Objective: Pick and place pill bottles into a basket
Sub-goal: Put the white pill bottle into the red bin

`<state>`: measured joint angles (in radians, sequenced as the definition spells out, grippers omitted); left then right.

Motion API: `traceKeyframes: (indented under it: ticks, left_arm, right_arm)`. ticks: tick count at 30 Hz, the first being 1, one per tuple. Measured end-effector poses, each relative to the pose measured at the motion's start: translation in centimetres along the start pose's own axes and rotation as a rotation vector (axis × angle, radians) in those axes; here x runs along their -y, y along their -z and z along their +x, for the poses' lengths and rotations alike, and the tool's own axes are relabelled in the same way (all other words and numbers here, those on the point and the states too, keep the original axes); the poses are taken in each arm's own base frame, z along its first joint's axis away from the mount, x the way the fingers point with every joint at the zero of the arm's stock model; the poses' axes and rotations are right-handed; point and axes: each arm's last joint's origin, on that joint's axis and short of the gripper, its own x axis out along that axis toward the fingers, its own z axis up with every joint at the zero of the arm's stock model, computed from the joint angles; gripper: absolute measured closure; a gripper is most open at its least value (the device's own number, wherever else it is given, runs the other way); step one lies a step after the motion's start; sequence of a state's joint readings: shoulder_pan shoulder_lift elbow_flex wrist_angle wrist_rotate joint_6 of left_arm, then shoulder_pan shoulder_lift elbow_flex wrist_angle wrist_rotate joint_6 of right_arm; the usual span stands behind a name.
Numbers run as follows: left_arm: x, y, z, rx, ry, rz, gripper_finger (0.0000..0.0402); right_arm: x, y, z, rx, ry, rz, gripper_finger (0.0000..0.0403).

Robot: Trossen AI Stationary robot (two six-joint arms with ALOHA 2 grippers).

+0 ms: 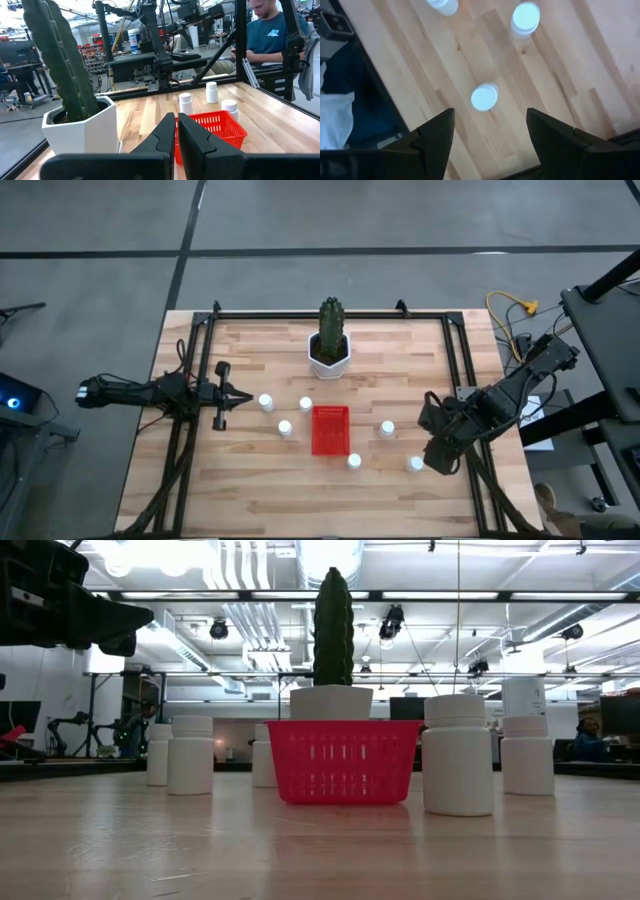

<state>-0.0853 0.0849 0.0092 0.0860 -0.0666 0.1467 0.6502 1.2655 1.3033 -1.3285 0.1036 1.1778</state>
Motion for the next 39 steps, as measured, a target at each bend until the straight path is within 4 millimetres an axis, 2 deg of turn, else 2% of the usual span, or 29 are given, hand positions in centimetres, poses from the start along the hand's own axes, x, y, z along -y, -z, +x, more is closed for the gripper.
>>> traceKeyframes:
  ticks: [4,10,18,26,35,39]
  left_arm:
    - [0.0,0.0,0.0,0.0,0.0,0.0,0.0398]
    - [0.0,0.0,0.0,0.0,0.0,0.0,0.0398]
    - [0.0,0.0,0.0,0.0,0.0,-0.001,0.0398]
    - [0.0,0.0,0.0,0.0,0.0,-0.001,0.0398]
    - [0.0,0.0,0.0,0.001,0.0,-0.001,0.0398]
    - [0.0,0.0,0.0,0.001,0.0,-0.001,0.0398]
  right_arm:
    - [0.1,-0.1,0.1,0.052,0.024,0.001,0.0147]
    - [0.3,0.0,0.7,0.051,0.046,0.042,0.0099]
    - [0.6,0.6,2.6,-0.046,0.061,0.112,0.0054]
    - [1.2,1.3,4.1,-0.142,0.097,0.207,0.0056]
    - [0.6,1.4,6.5,-0.146,0.016,0.212,0.0071]
    - [0.3,1.4,7.3,-0.156,0.036,0.179,0.0073]
